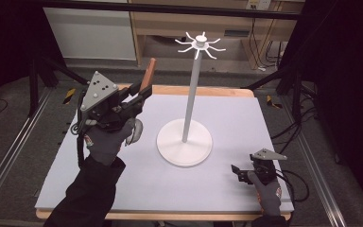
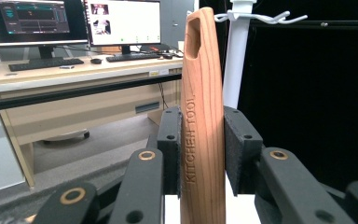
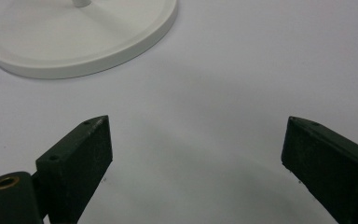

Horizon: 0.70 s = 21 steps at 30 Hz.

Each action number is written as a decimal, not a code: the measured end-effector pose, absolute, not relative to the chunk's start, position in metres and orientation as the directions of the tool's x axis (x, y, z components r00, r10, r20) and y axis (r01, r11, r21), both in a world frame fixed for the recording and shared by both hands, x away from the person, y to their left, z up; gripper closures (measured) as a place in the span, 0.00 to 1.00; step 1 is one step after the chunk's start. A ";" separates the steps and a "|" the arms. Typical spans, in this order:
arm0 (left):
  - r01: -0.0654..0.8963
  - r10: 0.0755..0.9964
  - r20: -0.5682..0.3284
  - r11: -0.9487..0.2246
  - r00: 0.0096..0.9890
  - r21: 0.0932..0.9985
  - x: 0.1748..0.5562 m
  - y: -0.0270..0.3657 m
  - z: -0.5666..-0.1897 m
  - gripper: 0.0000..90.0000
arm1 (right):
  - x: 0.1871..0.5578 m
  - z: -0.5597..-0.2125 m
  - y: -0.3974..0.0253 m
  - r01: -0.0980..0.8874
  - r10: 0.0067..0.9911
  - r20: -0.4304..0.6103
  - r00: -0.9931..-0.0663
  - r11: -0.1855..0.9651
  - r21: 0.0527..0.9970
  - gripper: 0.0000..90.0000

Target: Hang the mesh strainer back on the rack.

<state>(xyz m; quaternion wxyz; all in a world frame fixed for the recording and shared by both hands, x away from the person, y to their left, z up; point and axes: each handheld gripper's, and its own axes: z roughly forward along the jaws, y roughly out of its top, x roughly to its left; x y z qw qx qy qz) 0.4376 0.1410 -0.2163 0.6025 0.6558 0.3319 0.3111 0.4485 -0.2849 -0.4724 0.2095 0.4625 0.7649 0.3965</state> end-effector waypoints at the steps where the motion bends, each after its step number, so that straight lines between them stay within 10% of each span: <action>1: 0.059 0.810 0.010 -0.054 0.587 0.997 0.439 0.140 -0.216 0.77 | 0.449 -0.472 -0.285 0.541 0.874 0.046 -0.484 0.258 0.800 0.10; 21: 0.043 0.804 0.023 -0.060 0.595 0.997 0.455 0.122 -0.207 0.78 | 0.448 -0.472 -0.285 0.549 0.875 0.060 -0.481 0.247 0.798 0.10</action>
